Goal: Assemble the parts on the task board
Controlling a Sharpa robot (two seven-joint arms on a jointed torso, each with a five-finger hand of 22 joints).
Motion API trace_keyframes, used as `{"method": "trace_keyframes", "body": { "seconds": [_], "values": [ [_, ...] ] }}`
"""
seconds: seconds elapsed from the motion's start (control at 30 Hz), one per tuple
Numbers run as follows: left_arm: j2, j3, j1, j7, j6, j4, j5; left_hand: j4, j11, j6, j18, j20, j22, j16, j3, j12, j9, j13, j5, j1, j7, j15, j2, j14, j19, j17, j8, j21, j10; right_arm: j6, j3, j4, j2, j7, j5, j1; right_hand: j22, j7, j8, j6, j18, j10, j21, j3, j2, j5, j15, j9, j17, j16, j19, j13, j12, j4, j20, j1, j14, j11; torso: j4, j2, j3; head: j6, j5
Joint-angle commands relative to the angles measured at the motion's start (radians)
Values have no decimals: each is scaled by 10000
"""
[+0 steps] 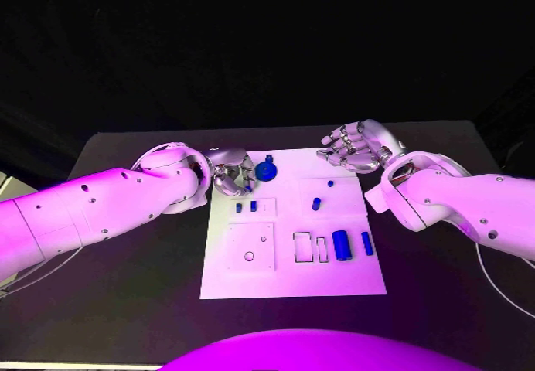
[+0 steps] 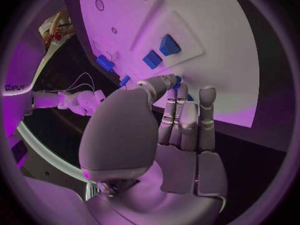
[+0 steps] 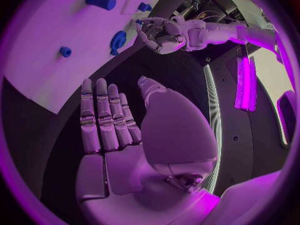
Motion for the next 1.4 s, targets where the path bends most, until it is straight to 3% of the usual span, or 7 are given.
{"method": "trace_keyframes", "body": {
  "seconds": [0.03, 0.53, 0.87, 1.4],
  "values": [
    [37, -17, -9, -71, 233, -22, 106, -73, -233, 34, -11, 31, -19, 58, -7, 26, 17, 2, 49, -36, -1, -1, 71, 87, -83, 17, -46, -10, 315, 4, 2, 10, 4, 165, -29, -9, -8, 343, 46, -80, 140, -16, -8, 82, -8, 48, 62, -9, -9, -58, -73, -8, -62, -2, -22, 23, -10, 49, -3, 4, 0, -6, -8],
    [104, -157, -28, 6, 339, -101, 260, -43, -232, 24, 3, 60, -99, 88, -106, -87, 52, 22, 21, -300, -2, 20, 27, 28, -224, -27, -148, -97, 311, 15, 2, 2, 7, 157, -28, -16, -29, 346, 47, -82, 140, -21, -9, 83, -8, 51, 66, -12, -20, -67, -77, -24, -63, -2, -19, 21, -12, 52, 1, 1, 2, -10, -20],
    [101, -174, -33, 19, 312, -139, 306, -52, -242, 34, 11, 62, -130, 96, -109, -88, 62, 33, 32, -314, -10, 16, 36, 22, -258, -23, -157, -123, 336, 12, 2, -4, 8, 159, -28, -23, -29, 346, 47, -82, 140, -21, -9, 83, -8, 51, 66, -12, -20, -67, -77, -24, -63, -2, -19, 21, -12, 52, -1, -3, -4, -6, -23],
    [85, -175, -34, 13, 203, -139, 404, -93, -155, -471, 75, 113, -438, 68, -87, -310, 5, 87, 58, -600, 98, 94, -45, -224, -560, -308, -639, -388, 171, 6, 2, -13, -1, 152, -28, -28, -85, 352, 46, -95, 139, -40, -10, 76, -16, 56, 75, -21, -50, -96, -90, -69, -68, 0, -11, 8, -23, 61, 3, 5, 3, 19, -21]
  ]
}}
